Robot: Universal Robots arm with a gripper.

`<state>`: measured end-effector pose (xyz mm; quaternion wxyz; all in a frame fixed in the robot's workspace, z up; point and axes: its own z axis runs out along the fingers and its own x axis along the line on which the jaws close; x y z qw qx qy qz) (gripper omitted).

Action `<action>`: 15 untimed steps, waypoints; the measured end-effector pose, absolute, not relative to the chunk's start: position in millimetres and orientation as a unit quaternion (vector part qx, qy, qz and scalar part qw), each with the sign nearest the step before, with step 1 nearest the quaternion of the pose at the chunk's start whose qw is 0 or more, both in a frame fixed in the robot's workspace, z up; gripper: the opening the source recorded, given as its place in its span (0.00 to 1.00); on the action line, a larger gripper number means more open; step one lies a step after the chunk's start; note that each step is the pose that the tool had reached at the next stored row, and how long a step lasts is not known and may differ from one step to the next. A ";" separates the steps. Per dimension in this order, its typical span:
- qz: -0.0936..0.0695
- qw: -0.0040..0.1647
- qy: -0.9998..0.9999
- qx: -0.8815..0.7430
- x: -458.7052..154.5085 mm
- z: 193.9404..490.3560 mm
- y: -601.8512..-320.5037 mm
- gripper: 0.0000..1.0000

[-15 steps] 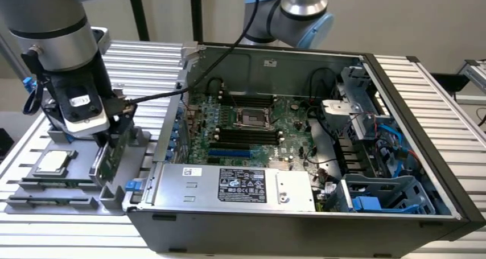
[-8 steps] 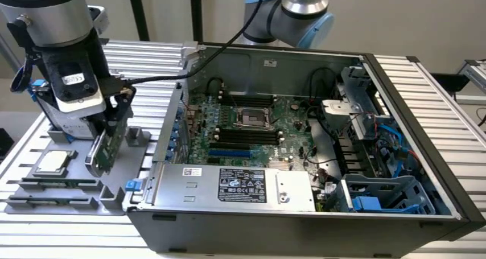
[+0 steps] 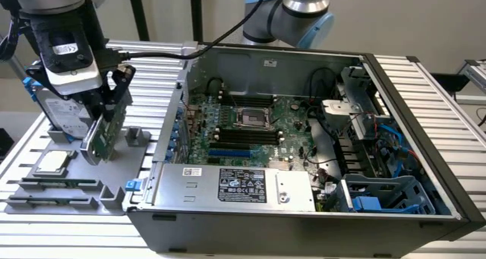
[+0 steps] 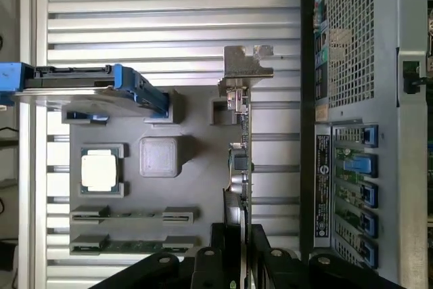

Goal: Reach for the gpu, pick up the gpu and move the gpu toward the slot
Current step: 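Pick up the gpu and move the gpu toward the slot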

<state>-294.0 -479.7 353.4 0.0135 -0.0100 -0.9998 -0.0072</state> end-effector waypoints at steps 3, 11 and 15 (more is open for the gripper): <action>-0.007 0.014 -1.000 -0.010 -290.1 367.3 -479.7 0.26; -0.007 0.014 -1.000 -0.010 -273.5 403.8 -479.9 0.26; -0.010 0.014 -1.000 -0.009 -258.2 421.8 -480.8 0.26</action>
